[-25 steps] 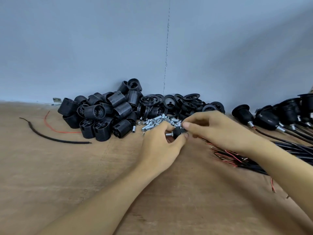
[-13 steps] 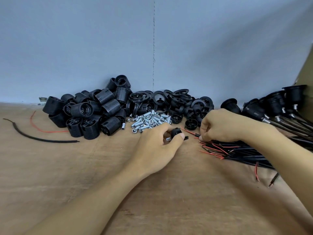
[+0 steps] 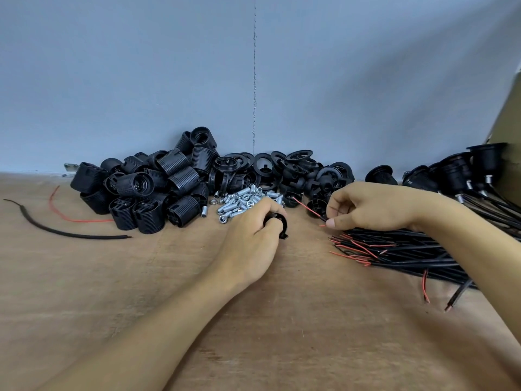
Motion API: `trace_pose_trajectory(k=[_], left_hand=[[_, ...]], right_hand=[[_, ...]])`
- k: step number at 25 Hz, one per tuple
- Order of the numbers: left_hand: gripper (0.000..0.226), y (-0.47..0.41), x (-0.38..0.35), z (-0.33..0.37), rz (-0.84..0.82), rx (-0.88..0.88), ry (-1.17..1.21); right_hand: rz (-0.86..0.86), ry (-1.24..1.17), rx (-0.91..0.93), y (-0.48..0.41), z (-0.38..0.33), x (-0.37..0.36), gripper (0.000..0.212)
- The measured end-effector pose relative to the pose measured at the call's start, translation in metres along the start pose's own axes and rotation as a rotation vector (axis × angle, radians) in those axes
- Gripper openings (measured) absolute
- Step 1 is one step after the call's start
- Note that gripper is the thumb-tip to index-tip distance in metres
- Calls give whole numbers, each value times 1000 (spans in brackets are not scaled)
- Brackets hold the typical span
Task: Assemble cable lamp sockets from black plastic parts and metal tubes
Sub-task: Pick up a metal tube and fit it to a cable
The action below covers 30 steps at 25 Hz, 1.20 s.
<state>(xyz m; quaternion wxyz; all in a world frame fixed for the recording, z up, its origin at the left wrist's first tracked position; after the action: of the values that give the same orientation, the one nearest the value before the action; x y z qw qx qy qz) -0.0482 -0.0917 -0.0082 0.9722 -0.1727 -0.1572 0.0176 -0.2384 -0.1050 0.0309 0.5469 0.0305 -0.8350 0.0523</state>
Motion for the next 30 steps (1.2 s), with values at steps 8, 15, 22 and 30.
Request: trace_pose_trajectory(k=[8, 15, 22, 30], left_hand=[[28, 0, -1, 4, -8, -63, -42], [16, 5, -7, 3, -157, -15, 32], [14, -5, -3, 5, -2, -121, 14], [28, -22, 26, -32, 357, 407, 619]], right_hand=[[-58, -71, 97, 3, -10, -3, 8], [244, -524, 216, 6, -40, 17, 5], [280, -851, 250, 15, -70, -16, 9], [376, -228, 235, 5, -43, -11, 16]])
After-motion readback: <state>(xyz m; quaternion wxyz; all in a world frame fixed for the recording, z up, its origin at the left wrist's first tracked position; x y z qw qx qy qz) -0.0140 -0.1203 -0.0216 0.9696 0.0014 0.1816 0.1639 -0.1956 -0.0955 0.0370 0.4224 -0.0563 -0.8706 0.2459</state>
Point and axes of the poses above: each hand's wrist, its own y-axis away from the middle knuckle, its own x-axis out of the back of the hand, z = x × y, the point moved 7 cm from there along -y, towards the middle knuckle, and after that the axes turned 13 degrees about z, right-handed, at the moved point
